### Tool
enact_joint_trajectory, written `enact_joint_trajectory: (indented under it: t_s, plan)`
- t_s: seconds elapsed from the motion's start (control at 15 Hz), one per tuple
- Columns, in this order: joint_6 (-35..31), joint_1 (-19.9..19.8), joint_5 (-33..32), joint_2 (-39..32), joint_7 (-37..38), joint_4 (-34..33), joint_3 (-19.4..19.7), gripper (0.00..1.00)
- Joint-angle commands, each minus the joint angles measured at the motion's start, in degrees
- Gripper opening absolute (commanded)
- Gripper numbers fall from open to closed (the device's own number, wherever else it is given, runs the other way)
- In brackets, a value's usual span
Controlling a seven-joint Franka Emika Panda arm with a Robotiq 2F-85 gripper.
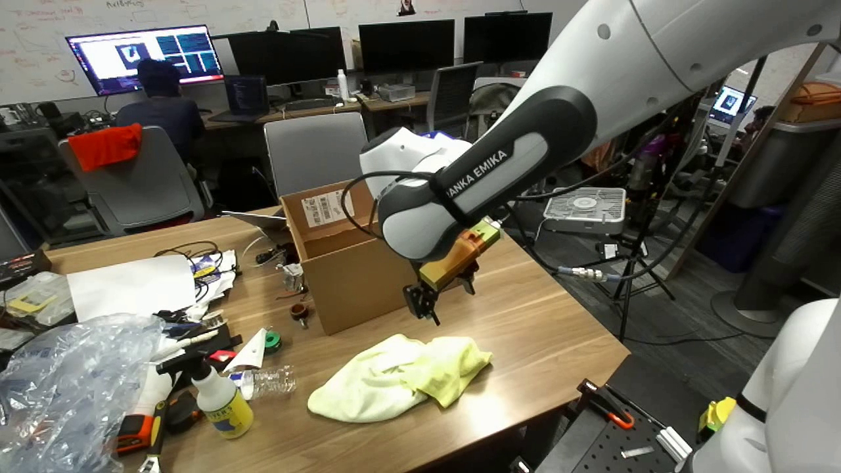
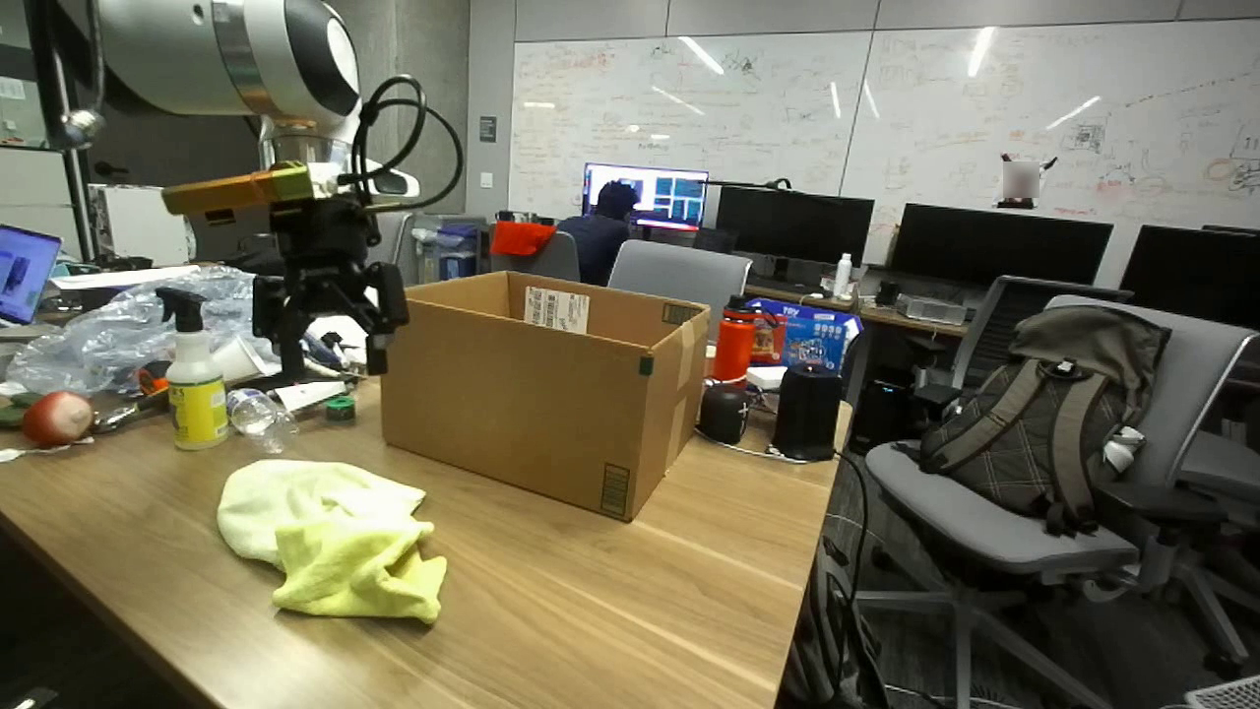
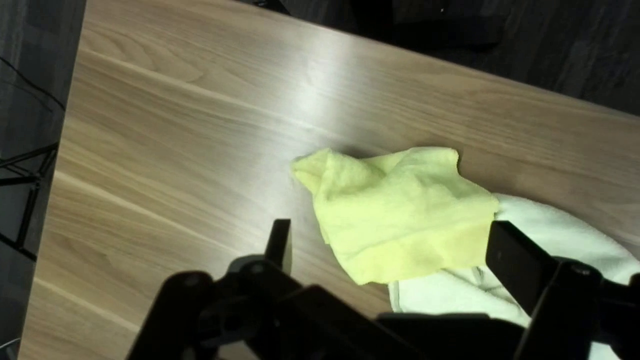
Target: Put the shirts and towels in the box respectively one at a time
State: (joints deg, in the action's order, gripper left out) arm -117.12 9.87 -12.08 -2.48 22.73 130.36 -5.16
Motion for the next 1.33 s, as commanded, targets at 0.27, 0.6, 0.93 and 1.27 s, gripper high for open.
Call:
enact_joint_trajectory:
  t_s: [0.27,0.6,0.93,1.27]
  plan:
    - [-7.7,-0.9,3.1,0.1,-0.5,9.0,-0.7,1.0]
    - [-16.9,-0.9,6.4,-2.0,-2.6,11.4,-0.9,1.0]
    - [-24.4,-1.1,10.9,-5.9,-5.8,12.3,-0.7,1.0]
    - [-27.5,-1.4,9.0,-10.0,-5.4,11.9,0.8,1.0]
